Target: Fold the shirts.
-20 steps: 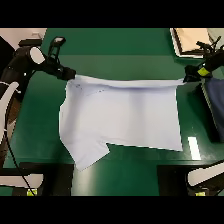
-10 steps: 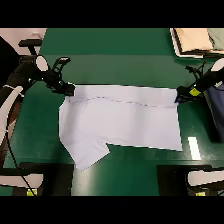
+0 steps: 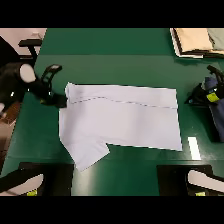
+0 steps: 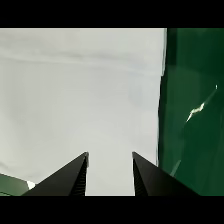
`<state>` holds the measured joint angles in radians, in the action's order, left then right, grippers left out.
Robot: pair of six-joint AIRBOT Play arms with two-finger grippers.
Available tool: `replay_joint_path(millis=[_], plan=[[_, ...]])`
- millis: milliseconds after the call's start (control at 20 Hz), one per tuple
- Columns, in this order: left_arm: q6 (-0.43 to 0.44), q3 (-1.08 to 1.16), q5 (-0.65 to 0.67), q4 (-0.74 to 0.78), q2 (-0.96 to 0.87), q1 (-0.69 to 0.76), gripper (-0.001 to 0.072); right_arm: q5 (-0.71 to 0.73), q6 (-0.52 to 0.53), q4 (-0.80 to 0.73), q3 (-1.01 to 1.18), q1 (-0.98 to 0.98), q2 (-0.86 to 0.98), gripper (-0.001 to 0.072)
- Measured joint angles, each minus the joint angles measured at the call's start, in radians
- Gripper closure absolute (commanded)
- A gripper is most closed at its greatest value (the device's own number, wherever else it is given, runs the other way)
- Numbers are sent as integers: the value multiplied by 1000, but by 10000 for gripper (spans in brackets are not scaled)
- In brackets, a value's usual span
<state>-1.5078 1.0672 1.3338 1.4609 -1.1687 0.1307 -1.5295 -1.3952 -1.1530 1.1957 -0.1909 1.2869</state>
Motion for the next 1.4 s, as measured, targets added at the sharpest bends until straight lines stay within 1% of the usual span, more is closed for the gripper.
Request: replay_joint_path(millis=[200,250,350,600,850,900,950,1000,1050,1250,1300,1350,1400], plan=[[-126,-286,-2,14,217,-1,226,40,8,36,-112,-21,-134,378],[-154,-349,-3,-3,264,-1,190,44,11,49,-129,-22,-153,378],[-195,-448,-7,-51,335,0,191,58,22,86,-150,-25,-182,379],[-234,-604,-30,-150,399,0,192,76,45,153,-169,-5,-206,379],[-243,-689,-134,-256,414,-1,194,103,52,169,-173,49,-211,379],[-245,-700,-153,-277,417,-2,246,107,52,173,-173,56,-212,379],[-246,-712,-171,-311,416,-1,454,110,53,174,-173,63,-212,379],[-245,-723,-187,-322,415,0,636,113,53,173,-173,66,-212,379],[-244,-729,-198,-325,414,-1,683,111,53,169,-173,66,-212,378],[-217,-692,-191,-349,415,0,684,43,54,87,-193,7,-217,378],[-207,-672,-177,-350,416,0,685,24,54,50,-217,-19,-225,307],[-196,-651,-164,-349,416,0,684,11,54,8,-256,-51,-237,182],[-188,-629,-157,-349,417,0,684,3,54,-27,-299,-85,-249,176]])
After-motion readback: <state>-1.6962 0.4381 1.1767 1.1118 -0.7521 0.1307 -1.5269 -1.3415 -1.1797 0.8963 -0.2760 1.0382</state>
